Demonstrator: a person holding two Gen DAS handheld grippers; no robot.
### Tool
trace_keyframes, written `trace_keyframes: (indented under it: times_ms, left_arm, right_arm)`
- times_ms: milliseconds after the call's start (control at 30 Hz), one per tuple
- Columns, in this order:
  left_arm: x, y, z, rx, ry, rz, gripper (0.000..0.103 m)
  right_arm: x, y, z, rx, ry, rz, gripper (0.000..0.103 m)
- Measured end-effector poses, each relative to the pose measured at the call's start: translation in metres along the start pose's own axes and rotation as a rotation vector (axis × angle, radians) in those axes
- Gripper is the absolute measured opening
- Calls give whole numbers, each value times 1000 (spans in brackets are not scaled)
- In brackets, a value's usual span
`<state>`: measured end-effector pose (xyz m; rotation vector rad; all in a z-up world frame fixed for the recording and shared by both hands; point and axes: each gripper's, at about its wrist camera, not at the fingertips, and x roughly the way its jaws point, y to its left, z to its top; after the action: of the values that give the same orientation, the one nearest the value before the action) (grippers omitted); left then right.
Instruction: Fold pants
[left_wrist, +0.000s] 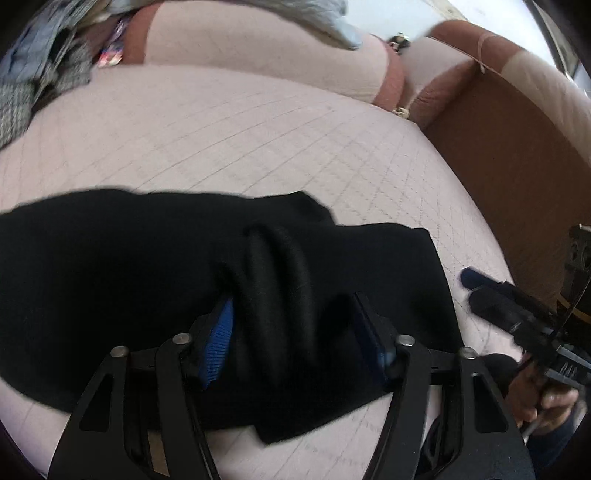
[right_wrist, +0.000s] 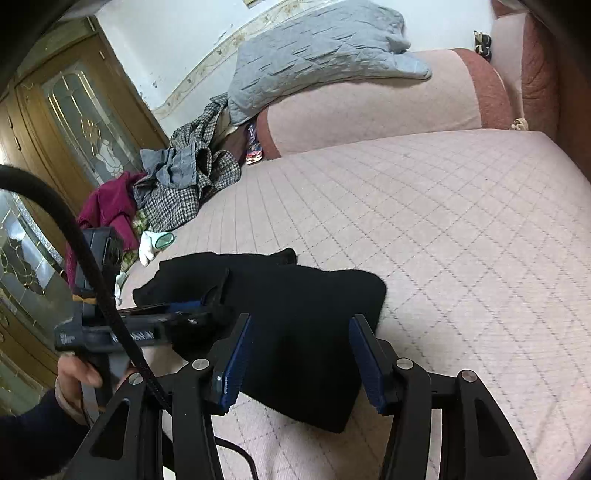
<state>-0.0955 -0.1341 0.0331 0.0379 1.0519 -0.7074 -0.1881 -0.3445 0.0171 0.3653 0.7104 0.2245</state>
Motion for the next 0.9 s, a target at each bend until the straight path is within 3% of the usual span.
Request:
trace_keyframes:
  times_ms: [33, 133, 233, 333, 467, 533, 633, 900]
  left_arm:
    - [5, -4, 4, 5, 14, 17, 20]
    - [-3, -4, 15, -2, -11, 6, 14]
    - [-20, -4, 24, 27, -77, 13, 14]
    - [-19, 3, 19, 25, -61, 34, 14]
    - [1, 12, 5, -2, -23, 78, 15]
    - [2, 18, 4, -30, -35, 54, 15]
    - [-1, 21, 7, -44, -45, 75, 28]
    - [-24, 25, 0, -52, -86, 134, 31]
  right_arm:
    - [3, -1, -4, -5, 16, -11, 49]
    - [8, 3, -7, -41, 31, -60, 47]
    - [2, 9, -4, -53, -3, -30, 46]
    - [11, 14, 2, -70, -19, -17, 46]
    - [37, 10, 1, -55, 37, -6, 46]
    - [53, 4, -5, -32, 77, -3, 47]
    - [55, 5, -5, -40, 75, -12, 47]
    - [36, 28, 3, -104, 59, -26, 46]
